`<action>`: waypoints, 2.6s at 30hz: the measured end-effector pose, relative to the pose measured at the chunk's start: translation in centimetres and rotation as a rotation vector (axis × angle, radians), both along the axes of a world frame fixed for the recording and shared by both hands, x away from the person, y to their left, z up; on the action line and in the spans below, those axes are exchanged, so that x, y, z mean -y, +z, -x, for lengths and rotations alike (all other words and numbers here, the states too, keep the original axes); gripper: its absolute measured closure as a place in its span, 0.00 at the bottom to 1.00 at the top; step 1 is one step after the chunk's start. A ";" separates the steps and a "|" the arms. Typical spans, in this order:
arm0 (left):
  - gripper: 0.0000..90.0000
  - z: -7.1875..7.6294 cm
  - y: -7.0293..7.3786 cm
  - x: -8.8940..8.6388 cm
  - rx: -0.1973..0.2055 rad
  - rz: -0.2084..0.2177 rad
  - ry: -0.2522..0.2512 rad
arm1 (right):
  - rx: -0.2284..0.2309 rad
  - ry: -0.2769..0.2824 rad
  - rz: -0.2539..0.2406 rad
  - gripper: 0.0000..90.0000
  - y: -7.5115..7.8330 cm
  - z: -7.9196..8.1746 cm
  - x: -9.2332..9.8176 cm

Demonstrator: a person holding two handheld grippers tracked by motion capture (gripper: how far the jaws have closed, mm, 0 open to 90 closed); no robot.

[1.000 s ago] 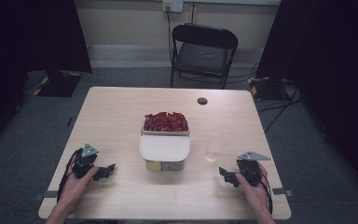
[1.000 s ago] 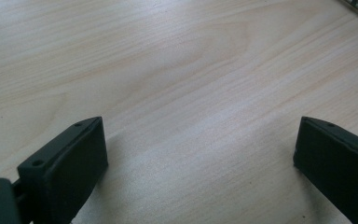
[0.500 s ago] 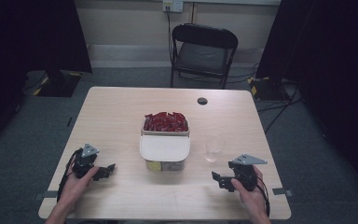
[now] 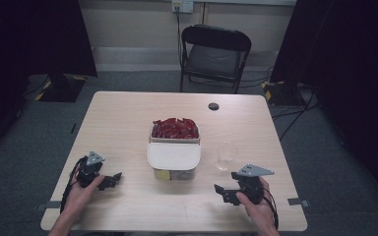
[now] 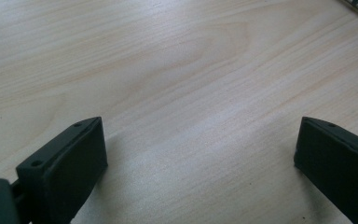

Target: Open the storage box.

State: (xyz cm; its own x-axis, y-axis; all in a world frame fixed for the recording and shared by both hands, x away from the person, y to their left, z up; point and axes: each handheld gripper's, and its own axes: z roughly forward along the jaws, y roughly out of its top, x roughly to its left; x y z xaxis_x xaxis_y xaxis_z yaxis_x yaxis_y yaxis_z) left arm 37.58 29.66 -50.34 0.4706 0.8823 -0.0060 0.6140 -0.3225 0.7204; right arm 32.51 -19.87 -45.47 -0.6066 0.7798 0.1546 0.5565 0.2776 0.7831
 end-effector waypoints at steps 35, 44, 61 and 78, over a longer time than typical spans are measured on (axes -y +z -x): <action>0.01 -0.1 0.0 0.0 -0.004 -0.015 -0.008 | 0.060 0.161 -0.013 0.23 1.1 -2.8 -7.4; 0.01 -0.1 0.0 0.0 -0.004 -0.015 -0.008 | 0.078 0.153 -0.014 0.25 1.5 -3.6 -8.2; 0.01 -0.1 0.0 0.0 -0.004 -0.015 -0.007 | 0.079 0.129 -0.015 0.28 1.7 -4.3 -8.4; 0.01 -0.1 0.0 0.0 -0.004 -0.015 -0.009 | 0.096 0.136 -0.029 0.27 2.3 -4.4 -8.3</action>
